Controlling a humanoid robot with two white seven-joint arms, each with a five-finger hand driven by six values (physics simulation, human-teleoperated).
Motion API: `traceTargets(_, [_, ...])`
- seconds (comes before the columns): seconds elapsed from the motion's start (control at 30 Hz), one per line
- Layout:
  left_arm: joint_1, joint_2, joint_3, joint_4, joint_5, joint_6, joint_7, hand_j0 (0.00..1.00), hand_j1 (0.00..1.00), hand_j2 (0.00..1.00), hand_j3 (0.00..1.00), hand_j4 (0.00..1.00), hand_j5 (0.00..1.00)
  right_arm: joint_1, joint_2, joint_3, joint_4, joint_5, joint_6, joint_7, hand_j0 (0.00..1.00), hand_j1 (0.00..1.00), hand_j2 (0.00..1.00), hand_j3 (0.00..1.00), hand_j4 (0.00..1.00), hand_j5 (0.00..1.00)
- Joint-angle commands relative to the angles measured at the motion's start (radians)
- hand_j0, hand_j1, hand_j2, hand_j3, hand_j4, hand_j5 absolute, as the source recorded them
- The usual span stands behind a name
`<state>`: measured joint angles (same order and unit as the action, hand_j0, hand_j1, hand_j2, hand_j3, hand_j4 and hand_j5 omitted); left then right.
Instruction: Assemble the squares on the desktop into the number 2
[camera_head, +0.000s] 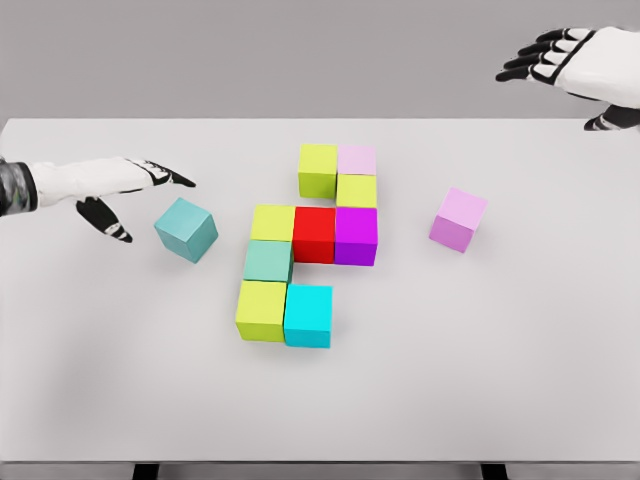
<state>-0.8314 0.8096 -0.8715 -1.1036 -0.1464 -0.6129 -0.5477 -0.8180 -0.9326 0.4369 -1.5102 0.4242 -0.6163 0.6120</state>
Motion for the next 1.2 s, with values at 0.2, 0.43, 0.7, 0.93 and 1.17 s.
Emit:
traceTargets(0.2, [-0.003,-0.018,-0.014,-0.078,0.007,0.002,-0.034,1.0,1.0,1.0,1.0,1.0,1.0,-0.052,0.138,0.249,0.047,0.12,0.005,-0.001,1.0,1.0,1.0,1.0,1.0,1.0])
traceTargets(0.43, [-0.009,-0.052,-0.041,-0.065,0.004,0.024,-0.026,1.0,1.0,1.0,1.0,1.0,1.0,-0.067,0.179,0.313,0.133,0.157,0.005,-0.001,1.0,1.0,1.0,1.0,1.0,1.0])
traceTargets(0.7, [-0.005,-0.09,-0.043,0.019,-0.021,0.024,-0.024,1.0,1.0,1.0,1.0,1.0,1.0,-0.067,0.173,0.359,0.137,0.177,0.005,-0.001,1.0,1.0,1.0,1.0,1.0,1.0])
traceTargets(0.93, [-0.003,-0.098,-0.041,0.027,-0.042,0.024,-0.023,1.0,1.0,1.0,1.0,1.0,1.0,-0.067,0.173,0.388,0.148,0.186,0.005,-0.001,1.0,1.0,1.0,1.0,1.0,1.0])
traceTargets(1.17, [-0.005,-0.118,-0.041,0.042,-0.041,0.024,-0.021,0.79,0.79,0.79,0.79,0.79,0.79,-0.067,0.175,0.408,0.163,0.206,0.005,-0.001,1.0,1.0,1.0,1.0,1.0,1.0])
